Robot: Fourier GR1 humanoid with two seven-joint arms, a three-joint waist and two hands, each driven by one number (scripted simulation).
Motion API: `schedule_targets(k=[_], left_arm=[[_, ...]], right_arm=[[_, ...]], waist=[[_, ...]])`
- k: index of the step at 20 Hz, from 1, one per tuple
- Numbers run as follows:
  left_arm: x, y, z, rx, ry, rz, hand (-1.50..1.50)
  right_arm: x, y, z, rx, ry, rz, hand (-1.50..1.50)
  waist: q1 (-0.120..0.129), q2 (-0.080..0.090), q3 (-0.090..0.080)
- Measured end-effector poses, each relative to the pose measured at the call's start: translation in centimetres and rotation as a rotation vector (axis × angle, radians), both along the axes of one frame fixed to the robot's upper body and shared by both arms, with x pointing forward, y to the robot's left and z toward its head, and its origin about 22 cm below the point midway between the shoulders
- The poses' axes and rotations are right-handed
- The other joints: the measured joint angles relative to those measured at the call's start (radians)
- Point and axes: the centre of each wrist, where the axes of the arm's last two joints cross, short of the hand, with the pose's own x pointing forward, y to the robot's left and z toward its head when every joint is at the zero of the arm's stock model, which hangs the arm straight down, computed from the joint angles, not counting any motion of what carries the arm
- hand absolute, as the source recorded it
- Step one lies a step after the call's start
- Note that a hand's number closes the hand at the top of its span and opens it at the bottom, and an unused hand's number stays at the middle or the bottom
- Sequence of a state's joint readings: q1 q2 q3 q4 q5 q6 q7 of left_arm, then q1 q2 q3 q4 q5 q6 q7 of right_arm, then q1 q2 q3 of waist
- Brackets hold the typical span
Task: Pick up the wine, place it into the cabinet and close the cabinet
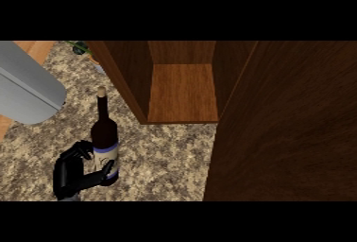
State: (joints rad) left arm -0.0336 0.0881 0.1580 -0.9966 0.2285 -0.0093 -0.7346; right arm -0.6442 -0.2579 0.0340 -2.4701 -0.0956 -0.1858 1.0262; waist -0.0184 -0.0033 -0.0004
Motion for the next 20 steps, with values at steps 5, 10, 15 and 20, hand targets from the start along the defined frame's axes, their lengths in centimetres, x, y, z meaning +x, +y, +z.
schedule_targets(k=[5,10,15,20], left_arm=[[2.7,-3.8,0.8,0.064,-0.052,-0.201,1.5],[4.7,-6.2,2.8,0.095,-0.146,-0.272,1.5],[6.1,-8.5,6.0,0.086,-0.196,-0.331,1.5],[6.5,-11.3,9.9,0.019,-0.219,-0.393,1.5]], right_arm=[[0.0,-0.2,-0.2,-0.002,0.005,-0.008,-1.5],[0.1,-0.8,-0.3,-0.001,0.009,-0.04,-1.5],[0.2,-1.2,-0.3,-0.006,0.013,-0.048,-1.5],[0.3,-1.4,0.0,-0.003,0.008,-0.051,-1.5]], waist=[[-0.002,0.0,0.0],[0.007,-0.001,0.0],[0.012,-0.002,0.001],[0.014,-0.003,0.001]])
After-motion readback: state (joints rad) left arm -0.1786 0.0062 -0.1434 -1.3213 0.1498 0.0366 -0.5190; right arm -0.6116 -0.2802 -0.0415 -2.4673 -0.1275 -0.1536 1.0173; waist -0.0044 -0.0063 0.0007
